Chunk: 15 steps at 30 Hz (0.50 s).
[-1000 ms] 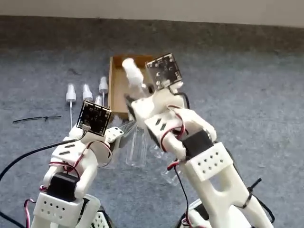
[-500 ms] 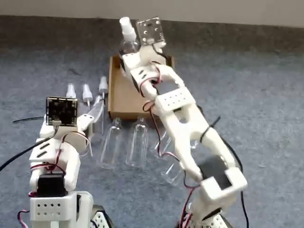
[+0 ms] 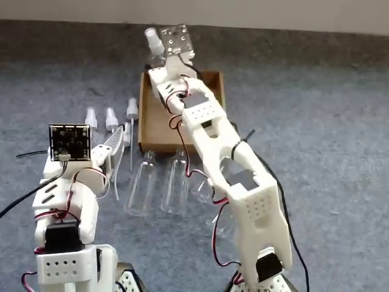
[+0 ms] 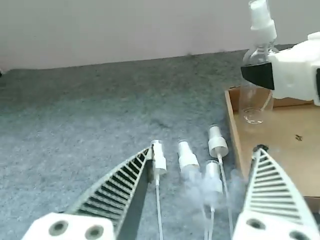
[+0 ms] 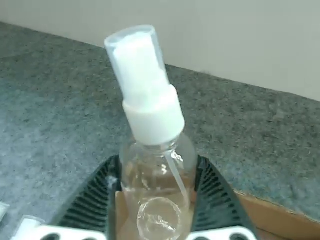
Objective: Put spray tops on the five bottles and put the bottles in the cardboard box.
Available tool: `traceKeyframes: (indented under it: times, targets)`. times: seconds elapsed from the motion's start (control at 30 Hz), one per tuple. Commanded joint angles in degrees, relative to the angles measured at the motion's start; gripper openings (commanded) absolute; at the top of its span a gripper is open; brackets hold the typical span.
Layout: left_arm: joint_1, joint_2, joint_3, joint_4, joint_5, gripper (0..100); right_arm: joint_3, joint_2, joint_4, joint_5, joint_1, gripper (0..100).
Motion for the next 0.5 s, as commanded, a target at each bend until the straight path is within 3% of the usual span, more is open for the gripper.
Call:
traceKeyframes:
  times: [0.0,0.47]
  targets:
    - [-0.4,-0.1,-1.0,-1.1,-0.3,28,-4.4,0.0,-1.5,0.3,-0.8,0.4]
    - [-0.4,-0.1,-1.0,-1.1,-0.3,28,0.3,1.2,-11.8,0.3,-1.3,0.4]
